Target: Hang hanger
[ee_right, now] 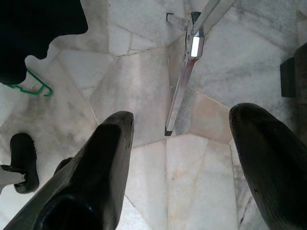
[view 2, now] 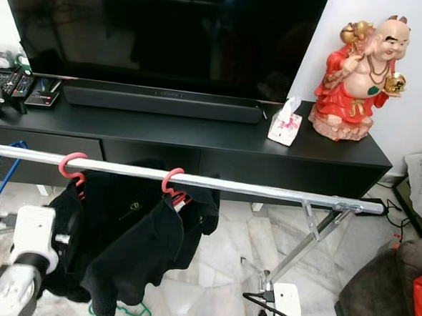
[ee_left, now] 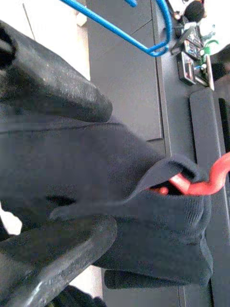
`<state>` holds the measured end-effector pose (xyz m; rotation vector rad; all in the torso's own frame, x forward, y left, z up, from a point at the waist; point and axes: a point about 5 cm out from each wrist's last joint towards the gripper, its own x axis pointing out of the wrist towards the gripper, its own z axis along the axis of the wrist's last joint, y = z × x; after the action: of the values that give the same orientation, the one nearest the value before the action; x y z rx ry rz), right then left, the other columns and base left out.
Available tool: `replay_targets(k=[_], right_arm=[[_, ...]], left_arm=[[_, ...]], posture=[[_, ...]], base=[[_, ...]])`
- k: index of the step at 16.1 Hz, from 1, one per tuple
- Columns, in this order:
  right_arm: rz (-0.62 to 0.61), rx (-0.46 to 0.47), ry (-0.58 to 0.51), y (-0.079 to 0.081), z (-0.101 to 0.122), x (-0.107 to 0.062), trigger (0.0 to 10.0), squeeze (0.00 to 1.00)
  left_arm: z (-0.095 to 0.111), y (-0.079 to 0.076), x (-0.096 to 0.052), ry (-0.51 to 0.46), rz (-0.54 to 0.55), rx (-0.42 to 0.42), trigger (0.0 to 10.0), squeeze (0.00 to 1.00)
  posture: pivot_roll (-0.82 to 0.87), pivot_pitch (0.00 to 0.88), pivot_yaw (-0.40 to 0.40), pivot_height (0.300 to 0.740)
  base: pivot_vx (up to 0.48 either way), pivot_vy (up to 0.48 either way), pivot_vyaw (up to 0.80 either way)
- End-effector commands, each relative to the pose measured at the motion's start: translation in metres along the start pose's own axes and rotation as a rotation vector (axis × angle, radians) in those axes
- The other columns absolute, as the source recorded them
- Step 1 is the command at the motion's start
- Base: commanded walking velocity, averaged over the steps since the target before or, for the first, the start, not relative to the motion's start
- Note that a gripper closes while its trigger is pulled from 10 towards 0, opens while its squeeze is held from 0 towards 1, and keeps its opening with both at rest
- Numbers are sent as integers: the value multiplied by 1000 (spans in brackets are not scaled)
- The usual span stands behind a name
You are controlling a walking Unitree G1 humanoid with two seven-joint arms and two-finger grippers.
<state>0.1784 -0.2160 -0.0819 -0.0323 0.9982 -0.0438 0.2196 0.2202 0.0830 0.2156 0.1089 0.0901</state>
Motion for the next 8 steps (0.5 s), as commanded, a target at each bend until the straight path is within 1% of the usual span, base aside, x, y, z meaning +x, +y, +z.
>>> replay_targets(k=[1, 2, 3, 6, 8], right_arm=[[-10, -6, 3, -5, 0, -1, 10000, 0], [-10, -6, 3, -5, 0, -1, 10000, 0], [-9, -8, 3, -5, 1, -1, 10000, 0], [-4, -9, 5, -4, 0, -1, 10000, 0], [-4, -8, 7, -3, -1, -1, 10000, 0]], left_arm=[[6, -3, -3, -36, -10, -1, 10000, 573], [7, -2, -5, -38, 1, 16, 10000, 310], [6, -5, -4, -42, -5, 29, 10000, 0], [8, -10, -1, -51, -24, 38, 10000, 0], [10, -11, -1, -63, -39, 39, 10000, 0]], posture=[[97, 0, -129, 740], [102, 0, -130, 740], [108, 0, -132, 740], [102, 0, -125, 740], [100, 0, -122, 740]], base=[[0, 0, 0], [0, 0, 0], [0, 0, 0], [0, 0, 0], [0, -364, 0]])
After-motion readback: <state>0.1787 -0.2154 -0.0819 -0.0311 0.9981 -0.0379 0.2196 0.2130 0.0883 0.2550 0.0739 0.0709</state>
